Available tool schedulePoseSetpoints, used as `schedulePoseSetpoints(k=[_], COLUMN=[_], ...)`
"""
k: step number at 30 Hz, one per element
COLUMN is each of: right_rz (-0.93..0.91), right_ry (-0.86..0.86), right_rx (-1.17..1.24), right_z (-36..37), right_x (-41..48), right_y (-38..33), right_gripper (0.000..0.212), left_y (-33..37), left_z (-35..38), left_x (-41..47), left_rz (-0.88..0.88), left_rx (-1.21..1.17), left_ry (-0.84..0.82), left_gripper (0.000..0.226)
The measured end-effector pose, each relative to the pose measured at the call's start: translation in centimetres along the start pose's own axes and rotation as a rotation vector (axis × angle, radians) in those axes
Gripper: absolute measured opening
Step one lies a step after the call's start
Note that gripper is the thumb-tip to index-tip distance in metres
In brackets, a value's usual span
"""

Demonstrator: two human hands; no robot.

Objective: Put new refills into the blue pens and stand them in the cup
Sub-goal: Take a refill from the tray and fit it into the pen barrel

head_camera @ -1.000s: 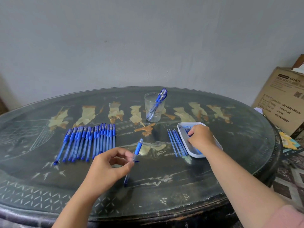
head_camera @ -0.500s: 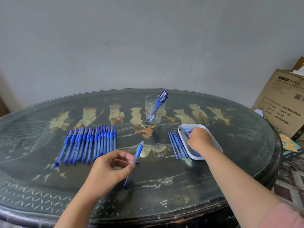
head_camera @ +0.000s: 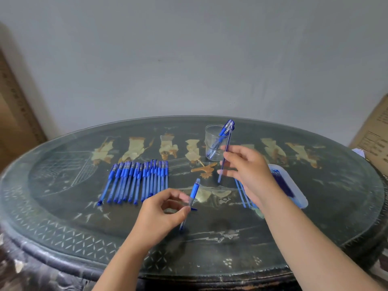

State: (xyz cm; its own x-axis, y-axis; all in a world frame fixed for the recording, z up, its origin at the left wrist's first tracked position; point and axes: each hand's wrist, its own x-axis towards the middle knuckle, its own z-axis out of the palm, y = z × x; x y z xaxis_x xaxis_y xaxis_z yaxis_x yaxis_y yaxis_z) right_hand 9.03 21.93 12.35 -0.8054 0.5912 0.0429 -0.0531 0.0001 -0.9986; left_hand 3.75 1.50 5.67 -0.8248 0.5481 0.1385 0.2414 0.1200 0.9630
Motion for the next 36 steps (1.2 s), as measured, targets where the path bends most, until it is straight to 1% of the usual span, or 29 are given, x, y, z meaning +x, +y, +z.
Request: schedulePoseSetpoints(k=[3, 10, 17, 25, 36], right_rz=[0.028, 0.002, -0.001, -0.088, 0.001], right_ry=[-0.097, -0.1, -0.136, -0.147, -0.153], right_rx=[0.219, 0.356, 0.285, 0.157, 0.263], right_z=[2.4, 3.5, 3.9, 3.9, 3.7], right_x=[-1.5, -2.0, -2.2, -2.2, -2.1], right_y=[-0.1, -0.5, -0.5, -0.7, -0.7], right_gripper=[0.015, 0.014, 0.016, 0.017, 0.017], left_y=[-0.1, -0.5, -0.6, -0.6, -0.5], left_z=[-0.1, -0.5, -0.6, -0.7, -0.7], left_x=[-0.1, -0.2, -0.1, -0.2, -0.2], left_rz=[0.024, 0.031, 0.037, 0.021, 0.014], left_rx=[-0.007, -0.023, -0.031, -0.022, -0.03], left_ry=[0.008, 0.008, 0.006, 0.007, -0.004], left_gripper=[0.018, 0.013, 0.013, 0.01, 0.011])
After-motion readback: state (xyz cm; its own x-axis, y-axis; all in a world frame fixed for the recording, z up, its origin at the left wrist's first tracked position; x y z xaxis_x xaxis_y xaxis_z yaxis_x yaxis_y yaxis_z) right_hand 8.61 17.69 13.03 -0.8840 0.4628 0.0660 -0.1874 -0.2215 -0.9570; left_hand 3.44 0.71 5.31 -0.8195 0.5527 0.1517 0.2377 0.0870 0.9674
